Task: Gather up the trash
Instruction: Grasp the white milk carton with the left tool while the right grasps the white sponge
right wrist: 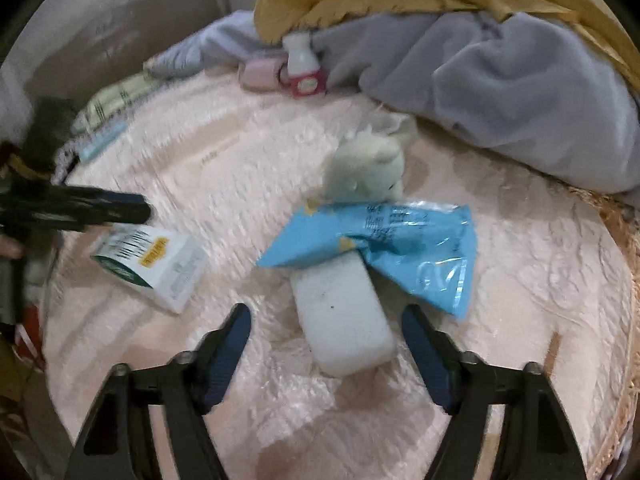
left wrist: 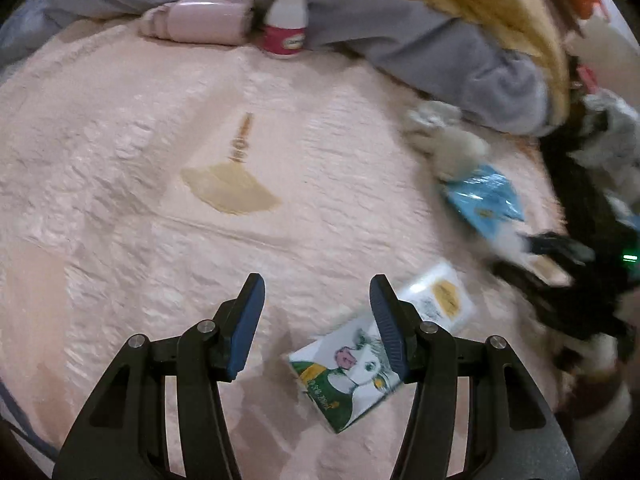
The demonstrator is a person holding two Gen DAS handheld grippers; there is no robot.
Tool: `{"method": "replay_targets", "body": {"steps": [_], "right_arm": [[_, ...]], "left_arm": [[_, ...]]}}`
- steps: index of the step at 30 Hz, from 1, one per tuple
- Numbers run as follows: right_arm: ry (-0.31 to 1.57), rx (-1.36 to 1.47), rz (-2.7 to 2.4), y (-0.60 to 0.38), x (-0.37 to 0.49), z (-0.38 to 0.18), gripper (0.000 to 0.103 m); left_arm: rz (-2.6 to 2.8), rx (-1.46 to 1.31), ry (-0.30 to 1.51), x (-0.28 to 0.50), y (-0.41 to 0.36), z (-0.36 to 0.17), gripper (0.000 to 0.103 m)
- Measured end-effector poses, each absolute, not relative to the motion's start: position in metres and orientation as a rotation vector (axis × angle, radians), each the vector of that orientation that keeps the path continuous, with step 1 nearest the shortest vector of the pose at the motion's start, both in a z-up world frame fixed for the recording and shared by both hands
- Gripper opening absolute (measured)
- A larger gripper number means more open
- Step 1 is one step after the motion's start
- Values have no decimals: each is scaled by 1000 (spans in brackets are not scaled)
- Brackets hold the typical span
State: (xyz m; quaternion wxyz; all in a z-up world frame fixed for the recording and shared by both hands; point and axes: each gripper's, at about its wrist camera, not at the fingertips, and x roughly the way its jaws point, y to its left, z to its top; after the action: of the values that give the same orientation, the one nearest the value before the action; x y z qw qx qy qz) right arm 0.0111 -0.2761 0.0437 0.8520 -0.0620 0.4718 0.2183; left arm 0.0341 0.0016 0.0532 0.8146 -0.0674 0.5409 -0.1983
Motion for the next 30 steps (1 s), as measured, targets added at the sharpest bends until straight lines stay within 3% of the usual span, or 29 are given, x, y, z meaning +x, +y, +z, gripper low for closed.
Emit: {"method": "replay_targets", "body": {"steps": [7, 17, 20, 21, 30], "right_arm": [[925, -136, 440, -290, -30, 61, 36], [952, -48, 369, -329, -90, 63, 37], [950, 3, 357, -336, -98, 59, 36], [948, 8, 352, -337, -102, 58, 36], [864, 53, 293, -363, -138, 83, 36]], "left_arm": [[-666, -51, 1146, 20, -28, 61, 65], [-695, 222, 1148, -6, -76, 51, 65], [-599, 186, 1157, 0, -84, 44, 63], [-579, 160, 1167, 2, -86, 42, 57], [-540, 140, 1049, -32, -130, 69, 55]]}}
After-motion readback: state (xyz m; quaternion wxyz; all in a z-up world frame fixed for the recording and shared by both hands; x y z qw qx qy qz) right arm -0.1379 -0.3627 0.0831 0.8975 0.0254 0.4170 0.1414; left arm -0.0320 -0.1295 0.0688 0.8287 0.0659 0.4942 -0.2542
